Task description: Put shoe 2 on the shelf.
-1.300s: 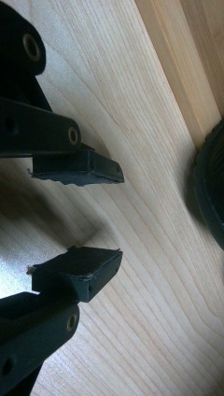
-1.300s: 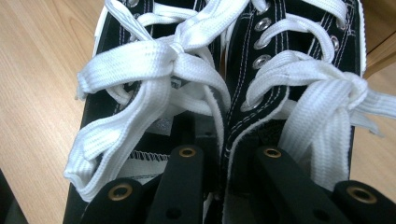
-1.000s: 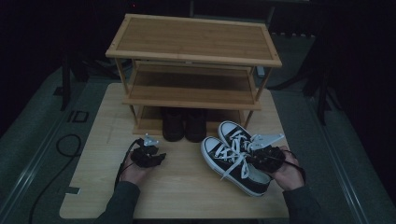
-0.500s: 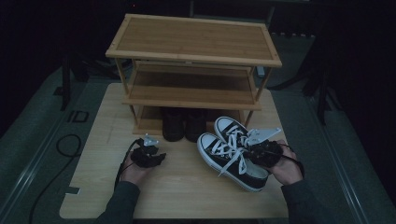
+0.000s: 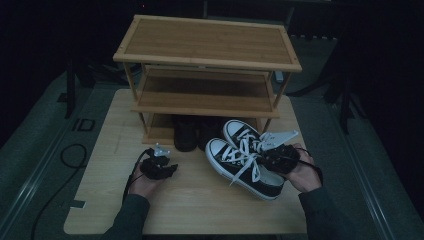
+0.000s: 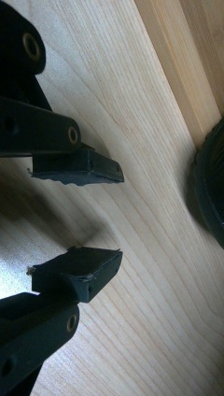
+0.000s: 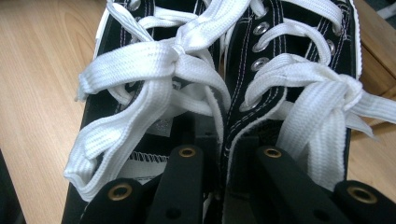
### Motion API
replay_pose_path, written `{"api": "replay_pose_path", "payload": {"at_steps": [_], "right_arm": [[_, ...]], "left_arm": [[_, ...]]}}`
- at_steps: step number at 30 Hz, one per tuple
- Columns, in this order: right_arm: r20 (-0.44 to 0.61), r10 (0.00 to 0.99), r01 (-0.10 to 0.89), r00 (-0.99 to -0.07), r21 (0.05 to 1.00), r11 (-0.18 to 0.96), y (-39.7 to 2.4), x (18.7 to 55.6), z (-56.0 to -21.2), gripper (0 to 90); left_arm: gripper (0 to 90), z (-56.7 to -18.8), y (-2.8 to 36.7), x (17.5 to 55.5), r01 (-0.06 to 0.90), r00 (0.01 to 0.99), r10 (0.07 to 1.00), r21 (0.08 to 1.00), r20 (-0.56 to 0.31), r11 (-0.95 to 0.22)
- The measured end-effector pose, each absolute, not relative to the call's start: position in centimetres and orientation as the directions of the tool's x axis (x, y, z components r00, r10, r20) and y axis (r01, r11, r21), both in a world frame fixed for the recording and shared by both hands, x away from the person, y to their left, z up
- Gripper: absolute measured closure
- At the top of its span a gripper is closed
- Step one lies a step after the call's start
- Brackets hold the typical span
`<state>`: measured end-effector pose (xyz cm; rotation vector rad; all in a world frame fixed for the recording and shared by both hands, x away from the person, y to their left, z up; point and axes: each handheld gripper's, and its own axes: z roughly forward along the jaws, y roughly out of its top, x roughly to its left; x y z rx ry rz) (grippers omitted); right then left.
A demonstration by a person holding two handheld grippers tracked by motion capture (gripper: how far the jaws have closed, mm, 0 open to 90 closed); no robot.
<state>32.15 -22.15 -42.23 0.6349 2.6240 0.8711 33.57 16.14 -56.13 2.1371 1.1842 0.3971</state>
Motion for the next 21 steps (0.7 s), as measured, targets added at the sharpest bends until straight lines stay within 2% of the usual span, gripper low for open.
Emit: {"api": "replay_pose_path", "payload": {"at_steps": [21], "right_arm": [[-0.156, 0.354, 0.201, -0.922, 0.587, 0.784, -19.8, 32.8, -39.7, 85.3]], "left_arm": [[56.3, -56.1, 16.1, 33.6, 0.638, 0.545, 0.837, 0.670, -0.046, -0.379]]}}
